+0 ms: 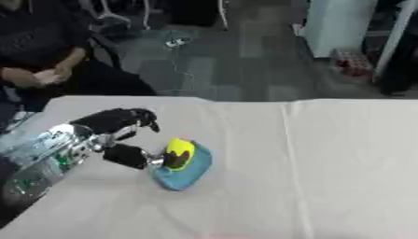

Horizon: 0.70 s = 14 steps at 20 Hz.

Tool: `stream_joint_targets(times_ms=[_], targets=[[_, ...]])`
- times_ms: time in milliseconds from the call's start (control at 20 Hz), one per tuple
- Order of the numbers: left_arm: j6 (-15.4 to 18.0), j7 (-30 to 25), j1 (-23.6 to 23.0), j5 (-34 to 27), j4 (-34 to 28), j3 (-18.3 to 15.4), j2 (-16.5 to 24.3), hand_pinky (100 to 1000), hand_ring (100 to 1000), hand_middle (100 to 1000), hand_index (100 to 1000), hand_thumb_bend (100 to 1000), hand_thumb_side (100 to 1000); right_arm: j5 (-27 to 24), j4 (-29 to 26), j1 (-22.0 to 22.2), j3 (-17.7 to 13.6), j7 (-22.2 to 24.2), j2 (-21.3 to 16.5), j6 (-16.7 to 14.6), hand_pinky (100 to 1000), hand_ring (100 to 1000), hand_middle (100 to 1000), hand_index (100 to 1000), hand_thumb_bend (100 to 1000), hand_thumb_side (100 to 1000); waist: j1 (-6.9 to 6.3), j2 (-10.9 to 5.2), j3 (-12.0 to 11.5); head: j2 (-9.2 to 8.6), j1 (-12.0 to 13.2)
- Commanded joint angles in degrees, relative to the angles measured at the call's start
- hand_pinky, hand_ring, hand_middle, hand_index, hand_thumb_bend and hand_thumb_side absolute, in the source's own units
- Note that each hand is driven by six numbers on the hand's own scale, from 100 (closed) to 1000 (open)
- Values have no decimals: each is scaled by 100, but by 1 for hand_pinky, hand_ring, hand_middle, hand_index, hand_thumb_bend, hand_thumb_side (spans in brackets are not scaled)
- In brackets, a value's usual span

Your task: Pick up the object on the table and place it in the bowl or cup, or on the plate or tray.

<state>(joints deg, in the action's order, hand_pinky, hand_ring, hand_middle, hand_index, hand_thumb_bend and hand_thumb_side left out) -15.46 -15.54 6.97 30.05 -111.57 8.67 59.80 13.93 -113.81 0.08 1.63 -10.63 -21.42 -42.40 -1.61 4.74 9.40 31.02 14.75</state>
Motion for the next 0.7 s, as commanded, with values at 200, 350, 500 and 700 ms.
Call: stream_joint_targets(times_ms=[200,350,500,700], targets=[[651,884,-424,-183,-300,-379,-608,547,732,848,808,391,970,910,-78,416,213,-336,316,141,135,415,463,100,100,992,143,-190,-314,-238,-502],[950,1279,-496,-354,-302,-426,-1296,511,693,833,807,325,996,1412,-78,688,382,-557,521,247,133,415,460,100,100,943,224,-299,-520,-239,-713],[1313,2092,-300,-678,-302,-591,-2128,338,491,641,683,297,968,1933,-78,920,606,-784,725,292,137,417,459,100,100,987,314,-385,-722,-135,-810],[1696,3251,-25,-1661,-302,-519,-2700,184,325,499,584,275,962,2627,-78,1137,880,-1133,1011,177,145,421,450,100,100,975,414,-414,-981,-27,-1083]])
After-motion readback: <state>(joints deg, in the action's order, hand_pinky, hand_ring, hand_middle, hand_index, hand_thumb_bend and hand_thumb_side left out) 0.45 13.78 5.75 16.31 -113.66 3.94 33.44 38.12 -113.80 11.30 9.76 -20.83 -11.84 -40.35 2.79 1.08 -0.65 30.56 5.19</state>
